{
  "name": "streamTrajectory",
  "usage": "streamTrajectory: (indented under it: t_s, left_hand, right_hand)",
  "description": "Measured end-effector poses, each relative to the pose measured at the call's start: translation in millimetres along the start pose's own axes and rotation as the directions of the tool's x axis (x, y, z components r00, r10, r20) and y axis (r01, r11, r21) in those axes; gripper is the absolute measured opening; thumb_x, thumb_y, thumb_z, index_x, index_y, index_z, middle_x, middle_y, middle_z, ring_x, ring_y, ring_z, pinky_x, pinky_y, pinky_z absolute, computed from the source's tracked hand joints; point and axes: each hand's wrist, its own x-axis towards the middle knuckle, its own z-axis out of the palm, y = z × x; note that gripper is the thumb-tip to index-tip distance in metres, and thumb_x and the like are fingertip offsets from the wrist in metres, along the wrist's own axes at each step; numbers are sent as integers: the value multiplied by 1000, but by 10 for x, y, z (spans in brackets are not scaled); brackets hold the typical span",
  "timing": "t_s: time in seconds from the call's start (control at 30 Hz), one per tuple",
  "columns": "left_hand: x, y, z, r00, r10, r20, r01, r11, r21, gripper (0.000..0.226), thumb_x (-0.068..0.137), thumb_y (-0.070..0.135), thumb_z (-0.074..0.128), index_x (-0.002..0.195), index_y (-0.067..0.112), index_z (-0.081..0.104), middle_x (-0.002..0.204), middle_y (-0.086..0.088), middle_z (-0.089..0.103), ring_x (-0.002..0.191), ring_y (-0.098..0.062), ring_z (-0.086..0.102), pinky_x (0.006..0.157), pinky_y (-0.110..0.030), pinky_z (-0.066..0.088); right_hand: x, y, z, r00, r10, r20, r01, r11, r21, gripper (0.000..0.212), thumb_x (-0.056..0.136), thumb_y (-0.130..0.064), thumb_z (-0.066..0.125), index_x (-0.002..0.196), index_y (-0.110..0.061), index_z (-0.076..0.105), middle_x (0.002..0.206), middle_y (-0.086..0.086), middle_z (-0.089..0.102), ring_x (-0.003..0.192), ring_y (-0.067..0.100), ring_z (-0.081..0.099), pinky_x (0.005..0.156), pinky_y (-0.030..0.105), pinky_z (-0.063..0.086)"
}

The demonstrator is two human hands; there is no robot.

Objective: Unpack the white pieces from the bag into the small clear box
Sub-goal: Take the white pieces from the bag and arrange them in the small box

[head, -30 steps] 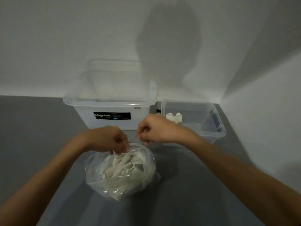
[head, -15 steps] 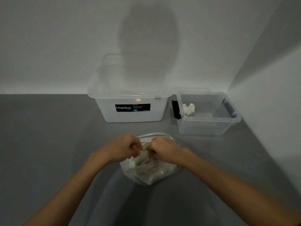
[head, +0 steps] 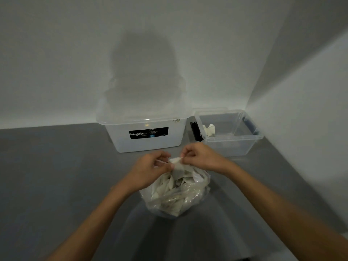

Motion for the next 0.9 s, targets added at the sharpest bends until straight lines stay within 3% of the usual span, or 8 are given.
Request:
streamTrajectory:
  t_s: [0.1, 0.23, 0.43, 0.63, 0.77, 0.9]
  left_hand:
    - [23, 74, 78, 997, -77, 1, 75, 970, -231, 36, 81, 27, 74, 113, 22, 59, 105, 3, 63, 91, -9, 65, 73, -17, 53]
    - [63, 108, 170, 977, -212, 9, 190, 851, -489, 23, 84, 13, 71, 104, 13, 61, 96, -8, 66, 78, -12, 66, 62, -19, 54]
    - [114, 106, 185, 953, -302, 38, 241, 674, -699, 20, 88, 8, 65, 105, 7, 56, 90, -8, 69, 75, -14, 67, 59, -20, 54]
    - [203, 56, 78, 952, -291, -98, 156, 733, -662, 15, 87, 7, 65, 100, 6, 58, 92, -12, 65, 72, -15, 64, 58, -22, 56]
    - [252, 24, -100, 990, -138, 3, 124, 880, -459, 13, 85, 3, 68, 94, 12, 69, 95, -11, 65, 77, -12, 61, 65, -21, 54]
    - [331, 144, -212, 991, -16, 131, 52, 960, -276, 27, 80, 4, 73, 105, 14, 67, 100, -13, 68, 87, -20, 66, 75, -28, 56]
  right_hand:
    - [-6, 9, 7, 989, 148, -29, -135, 954, 267, 6, 88, -14, 64, 83, -17, 61, 68, -2, 61, 54, 3, 55, 48, 16, 39]
    - [-41, 38, 11, 977, 215, -11, -181, 849, 497, 5, 86, -14, 68, 88, -15, 64, 71, 1, 61, 55, 8, 52, 50, 21, 38]
    - [-95, 60, 52, 967, 229, 108, -248, 776, 580, 25, 83, -8, 71, 106, -15, 65, 90, 10, 70, 74, 16, 64, 61, 25, 52]
    - [-96, 89, 77, 949, 298, 99, -285, 684, 671, 20, 88, 2, 59, 103, -8, 68, 92, 9, 70, 81, 19, 68, 66, 29, 56]
    - [-69, 102, 23, 942, 336, 19, -260, 692, 674, 28, 90, 6, 47, 97, -9, 70, 82, 9, 63, 80, 20, 60, 64, 28, 53]
    - [-57, 33, -6, 979, 205, 8, -157, 724, 672, 22, 89, 1, 60, 107, -9, 70, 92, 15, 70, 83, 20, 66, 76, 28, 57]
